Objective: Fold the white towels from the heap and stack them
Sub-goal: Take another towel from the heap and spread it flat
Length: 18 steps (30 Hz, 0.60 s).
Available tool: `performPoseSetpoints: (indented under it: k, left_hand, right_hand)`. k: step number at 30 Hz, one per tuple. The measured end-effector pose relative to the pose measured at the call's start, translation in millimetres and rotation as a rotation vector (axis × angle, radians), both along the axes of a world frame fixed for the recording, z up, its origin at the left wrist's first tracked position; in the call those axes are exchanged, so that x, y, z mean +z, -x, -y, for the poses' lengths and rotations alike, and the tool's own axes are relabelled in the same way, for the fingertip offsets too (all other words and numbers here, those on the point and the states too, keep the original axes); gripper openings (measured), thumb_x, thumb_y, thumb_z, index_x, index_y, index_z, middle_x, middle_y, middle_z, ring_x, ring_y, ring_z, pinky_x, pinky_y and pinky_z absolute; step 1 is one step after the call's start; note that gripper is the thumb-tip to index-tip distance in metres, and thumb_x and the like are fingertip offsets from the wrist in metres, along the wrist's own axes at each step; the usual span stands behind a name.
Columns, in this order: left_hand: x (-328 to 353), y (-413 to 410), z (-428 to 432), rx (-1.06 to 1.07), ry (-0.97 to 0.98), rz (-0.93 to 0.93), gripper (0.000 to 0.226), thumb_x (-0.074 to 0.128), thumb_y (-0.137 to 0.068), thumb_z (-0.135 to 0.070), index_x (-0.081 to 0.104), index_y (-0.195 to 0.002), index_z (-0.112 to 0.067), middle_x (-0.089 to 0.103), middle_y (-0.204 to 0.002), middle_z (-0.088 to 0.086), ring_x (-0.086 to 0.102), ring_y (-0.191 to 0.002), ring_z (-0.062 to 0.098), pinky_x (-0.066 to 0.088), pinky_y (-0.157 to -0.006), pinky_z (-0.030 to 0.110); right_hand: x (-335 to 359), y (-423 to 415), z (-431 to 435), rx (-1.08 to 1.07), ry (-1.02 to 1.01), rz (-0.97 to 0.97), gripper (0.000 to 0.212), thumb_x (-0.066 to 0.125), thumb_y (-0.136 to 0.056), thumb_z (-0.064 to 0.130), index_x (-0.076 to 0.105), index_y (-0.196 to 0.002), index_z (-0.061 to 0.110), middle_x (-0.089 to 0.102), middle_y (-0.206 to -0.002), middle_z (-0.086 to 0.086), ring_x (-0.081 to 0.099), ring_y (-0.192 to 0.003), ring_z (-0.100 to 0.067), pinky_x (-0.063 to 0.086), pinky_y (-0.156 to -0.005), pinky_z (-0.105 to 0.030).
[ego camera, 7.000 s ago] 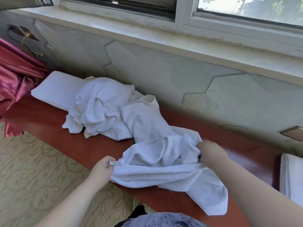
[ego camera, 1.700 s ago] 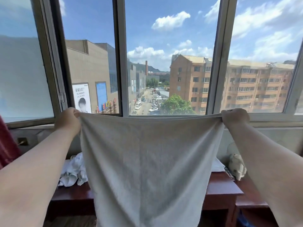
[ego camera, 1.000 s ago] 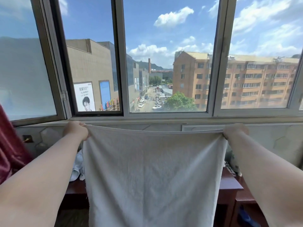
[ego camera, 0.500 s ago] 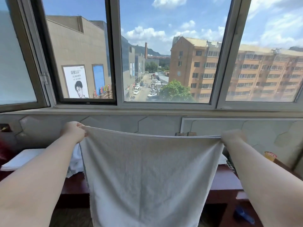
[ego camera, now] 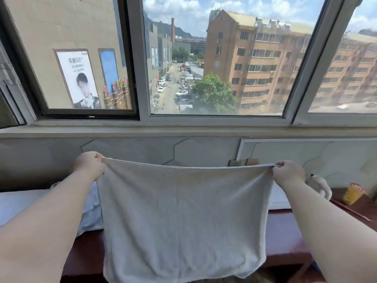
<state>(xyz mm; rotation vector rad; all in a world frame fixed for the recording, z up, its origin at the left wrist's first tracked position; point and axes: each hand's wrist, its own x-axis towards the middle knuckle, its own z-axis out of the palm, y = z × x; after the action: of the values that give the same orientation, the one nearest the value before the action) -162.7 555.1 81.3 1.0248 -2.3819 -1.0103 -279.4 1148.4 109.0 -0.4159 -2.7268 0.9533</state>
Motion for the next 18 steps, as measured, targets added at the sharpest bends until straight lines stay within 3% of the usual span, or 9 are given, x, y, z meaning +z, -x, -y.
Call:
performPoseSetpoints:
  k: [5,10,14,17,18]
  left_hand:
    - [-16,44,17,0.011,0.198,0.16,0.024,0.054,-0.096,-0.021,0.069,-0.083,-0.034,0.066,-0.105,0.004,0.063,-0.091,0.032,0.056,-0.082,0.039]
    - [-33,87,6,0.04,0.196,0.204,0.02,0.051,-0.101,-0.022,0.064,-0.089,-0.032,0.061,-0.097,0.002,0.062,-0.097,0.032,0.046,-0.076,0.036]
    - [-57,123,10,0.115,-0.029,0.212,0.013,0.058,-0.09,-0.012,0.069,-0.084,-0.016,0.072,-0.084,0.006,0.07,-0.079,0.029,0.058,-0.075,0.037]
    - [-80,152,7,0.183,-0.415,0.085,0.024,0.047,-0.103,-0.006,0.062,-0.084,-0.001,0.071,-0.09,0.019,0.071,-0.056,0.025,0.056,-0.051,0.031]
    - [-90,160,6,0.141,-0.415,0.068,0.03,0.041,-0.106,-0.008,0.061,-0.084,-0.002,0.07,-0.096,0.021,0.072,-0.055,0.024,0.056,-0.049,0.03]
  right_hand:
    - [-27,44,15,0.003,-0.046,0.085,0.013,0.052,-0.097,0.013,0.065,-0.097,0.015,0.067,-0.102,-0.016,0.051,-0.088,-0.031,0.041,-0.078,-0.033]
    - [-55,91,26,-0.042,0.013,0.142,0.009,0.053,-0.09,0.013,0.062,-0.093,0.013,0.064,-0.097,-0.012,0.059,-0.099,-0.037,0.046,-0.086,-0.037]
    - [-83,131,37,-0.043,0.174,0.124,0.033,0.051,-0.087,0.018,0.072,-0.11,0.008,0.071,-0.11,-0.019,0.063,-0.104,-0.038,0.047,-0.087,-0.038]
    - [-104,153,51,0.017,0.244,0.098,0.048,0.048,-0.083,0.025,0.065,-0.125,0.01,0.069,-0.117,-0.017,0.061,-0.115,-0.041,0.043,-0.087,-0.039]
    - [-114,161,58,0.052,0.27,0.104,0.049,0.048,-0.085,0.025,0.059,-0.13,0.011,0.067,-0.12,-0.018,0.059,-0.115,-0.041,0.042,-0.086,-0.039]
